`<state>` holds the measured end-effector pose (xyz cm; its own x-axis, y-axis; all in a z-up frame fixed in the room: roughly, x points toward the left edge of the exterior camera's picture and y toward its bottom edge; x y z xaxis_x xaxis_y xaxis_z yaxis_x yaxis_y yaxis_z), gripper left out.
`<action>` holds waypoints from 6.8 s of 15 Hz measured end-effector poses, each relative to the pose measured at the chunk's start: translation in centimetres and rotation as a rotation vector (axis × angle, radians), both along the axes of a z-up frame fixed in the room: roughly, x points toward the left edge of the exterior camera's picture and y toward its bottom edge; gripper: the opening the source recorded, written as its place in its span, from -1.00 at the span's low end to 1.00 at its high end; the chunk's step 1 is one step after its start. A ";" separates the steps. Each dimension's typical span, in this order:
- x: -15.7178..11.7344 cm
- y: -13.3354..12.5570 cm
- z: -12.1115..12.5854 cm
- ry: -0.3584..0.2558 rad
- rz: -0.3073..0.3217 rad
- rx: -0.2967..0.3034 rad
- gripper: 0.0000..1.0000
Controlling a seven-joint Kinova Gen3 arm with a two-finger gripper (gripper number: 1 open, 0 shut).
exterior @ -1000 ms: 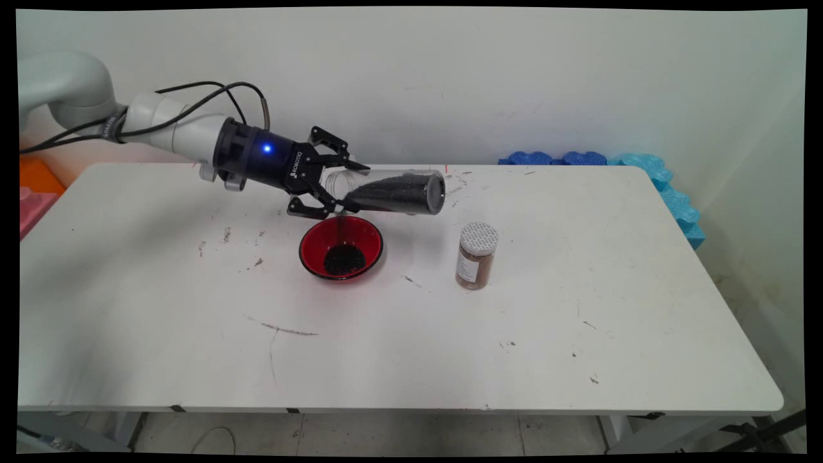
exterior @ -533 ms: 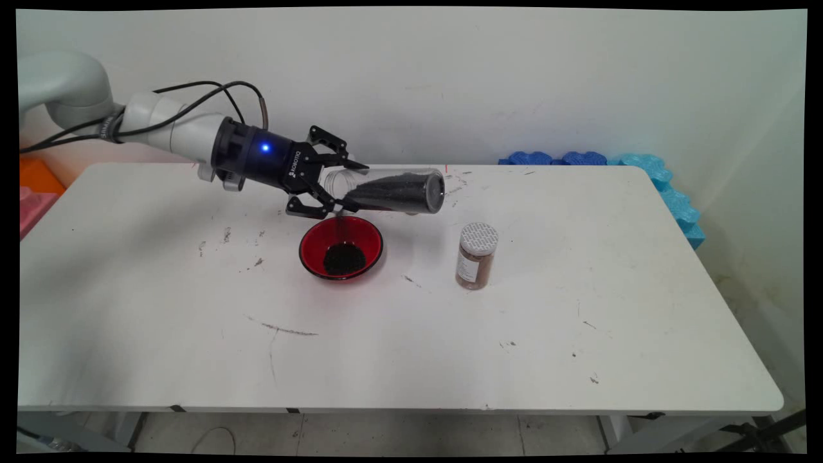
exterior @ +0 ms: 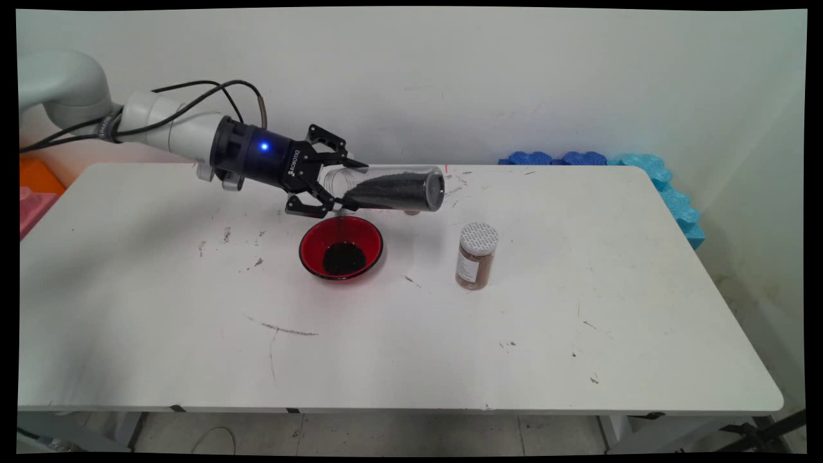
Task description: Pour the black seasoning powder in the red bowl
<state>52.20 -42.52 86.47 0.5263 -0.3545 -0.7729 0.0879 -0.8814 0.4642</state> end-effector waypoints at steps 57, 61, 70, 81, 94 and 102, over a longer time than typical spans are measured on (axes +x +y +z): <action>-0.7 4.2 3.2 -0.282 -0.242 -0.542 -1.00; -0.9 4.6 4.2 -0.315 -0.286 -0.620 -1.00; -0.4 5.2 6.1 -0.448 -0.449 -0.856 -1.00; -1.0 6.5 8.2 -0.552 -0.668 -1.134 -1.00; -3.2 7.4 11.9 -0.731 -0.834 -1.609 -1.00; -4.5 8.6 13.6 -0.855 -0.896 -1.865 -1.00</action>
<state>47.74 -33.94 100.03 -0.2143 -0.4554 0.8641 -0.5755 0.7737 0.2650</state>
